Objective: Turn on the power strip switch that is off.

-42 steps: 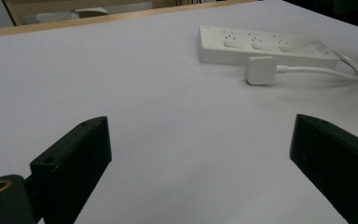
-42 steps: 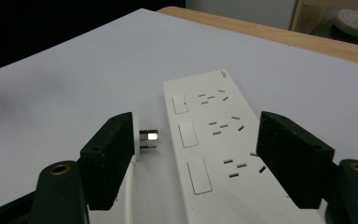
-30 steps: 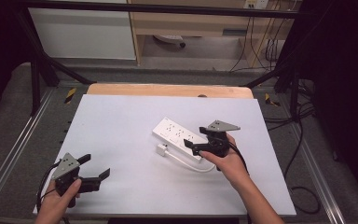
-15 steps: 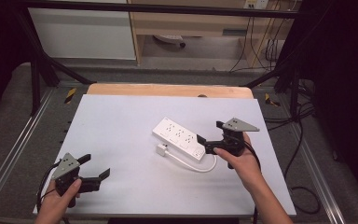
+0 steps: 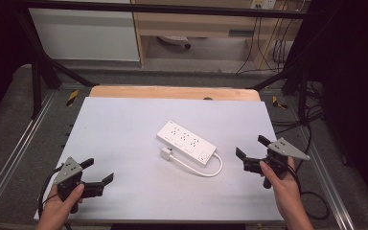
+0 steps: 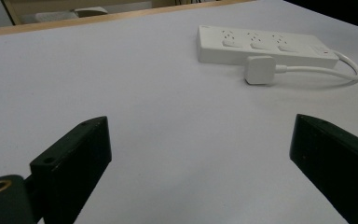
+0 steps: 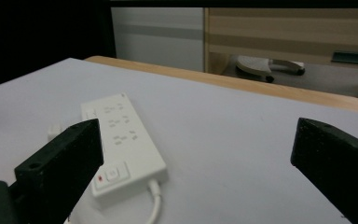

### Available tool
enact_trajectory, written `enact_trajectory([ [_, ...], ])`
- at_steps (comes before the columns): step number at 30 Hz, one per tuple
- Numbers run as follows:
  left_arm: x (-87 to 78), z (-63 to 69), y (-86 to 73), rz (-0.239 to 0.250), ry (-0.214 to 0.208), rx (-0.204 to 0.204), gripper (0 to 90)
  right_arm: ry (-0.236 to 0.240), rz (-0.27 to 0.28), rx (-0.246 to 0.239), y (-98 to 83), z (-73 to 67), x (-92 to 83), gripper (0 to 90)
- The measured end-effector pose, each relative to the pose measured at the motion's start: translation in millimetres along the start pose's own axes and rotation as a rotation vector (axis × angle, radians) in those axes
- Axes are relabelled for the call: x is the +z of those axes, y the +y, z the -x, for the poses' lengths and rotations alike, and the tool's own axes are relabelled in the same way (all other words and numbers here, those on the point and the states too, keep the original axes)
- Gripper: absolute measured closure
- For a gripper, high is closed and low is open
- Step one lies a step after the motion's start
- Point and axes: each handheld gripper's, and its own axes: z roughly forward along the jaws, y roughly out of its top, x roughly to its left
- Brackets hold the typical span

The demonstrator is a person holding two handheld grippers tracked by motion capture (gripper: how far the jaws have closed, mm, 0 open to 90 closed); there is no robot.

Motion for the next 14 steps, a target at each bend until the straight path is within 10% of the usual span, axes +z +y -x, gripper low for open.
enact_trajectory([
  [14, 0.8, 0.4, 0.1, -0.006, -0.001, 0.001, 5.5, -0.074, -0.083, 0.06, -57.8, 26.4, -13.0, 2.7],
])
